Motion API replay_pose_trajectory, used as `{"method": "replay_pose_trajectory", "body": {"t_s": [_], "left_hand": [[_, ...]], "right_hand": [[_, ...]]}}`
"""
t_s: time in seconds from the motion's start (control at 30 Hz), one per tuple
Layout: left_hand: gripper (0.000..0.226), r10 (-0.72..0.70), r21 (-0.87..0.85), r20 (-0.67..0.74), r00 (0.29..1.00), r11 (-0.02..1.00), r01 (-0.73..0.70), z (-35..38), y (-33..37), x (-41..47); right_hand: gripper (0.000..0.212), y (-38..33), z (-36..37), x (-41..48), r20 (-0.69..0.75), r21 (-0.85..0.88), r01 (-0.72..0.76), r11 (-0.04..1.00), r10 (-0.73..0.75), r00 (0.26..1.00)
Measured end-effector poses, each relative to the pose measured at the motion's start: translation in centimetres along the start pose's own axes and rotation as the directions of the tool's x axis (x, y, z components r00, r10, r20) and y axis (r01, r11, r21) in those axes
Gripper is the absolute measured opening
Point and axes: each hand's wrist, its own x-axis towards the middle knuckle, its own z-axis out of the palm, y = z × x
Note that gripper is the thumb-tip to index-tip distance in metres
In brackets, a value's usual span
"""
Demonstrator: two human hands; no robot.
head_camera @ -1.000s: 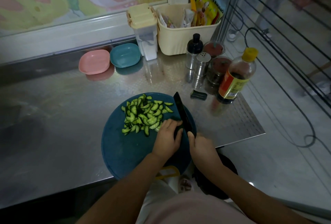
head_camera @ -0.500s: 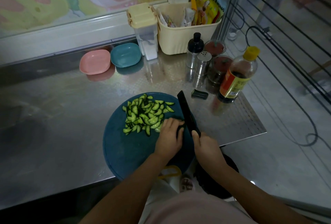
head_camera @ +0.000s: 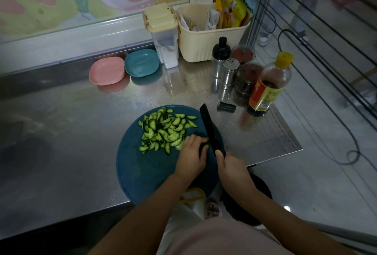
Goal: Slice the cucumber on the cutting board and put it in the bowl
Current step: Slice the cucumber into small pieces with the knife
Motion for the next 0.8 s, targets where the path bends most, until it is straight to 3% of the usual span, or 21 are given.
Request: {"method": "replay_pose_trajectory", "body": {"t_s": [0.1, 0.23, 0.3, 0.4, 0.5, 0.7, 0.8], "left_hand": [[0.023, 0.003, -0.005, -0.004, 1.000, 1.000, -0.003, 0.0, 0.0, 0.1], [0.023, -0.007, -0.018, 0.015, 1.000, 1.000, 0.007, -0.1, 0.1, 0.0], [0.022, -0.024, -0.033, 0.028, 0.999, 0.999, 0.025, -0.1, 0.2, 0.0], [0.020, -0.028, -0.033, 0.028, 0.999, 0.999, 0.029, -0.2, 0.2, 0.0], [0.018, -0.018, -0.012, 0.023, 1.000, 1.000, 0.018, -0.2, 0.1, 0.1], [0.018, -0.031, -0.003, 0.039, 0.999, 1.000, 0.031, -0.2, 0.0, 0.0], [0.021, -0.044, -0.013, 0.046, 0.998, 0.999, 0.045, -0.3, 0.1, -0.1]], "right_hand": [[0.026, -0.5, 0.4, 0.3, -0.080, -0.083, 0.108, 0.991, -0.115, 0.990], [0.041, -0.3, 1.0, 0.5, -0.033, -0.103, 0.056, 0.993, -0.060, 0.998], [0.042, 0.2, 1.1, 0.5, -0.046, -0.100, 0.044, 0.994, -0.049, 0.998], [0.043, 0.5, 0.8, 0.5, -0.005, 0.056, -0.004, 0.998, 0.005, 1.000], [0.039, 0.6, 0.4, 0.3, 0.040, 0.058, -0.034, 0.998, 0.032, 0.999], [0.040, 0.8, 0.8, -0.1, -0.057, -0.054, 0.091, 0.994, -0.094, 0.994], [0.039, 0.9, 1.0, 0.0, -0.030, -0.028, 0.076, 0.997, -0.077, 0.997]]}}
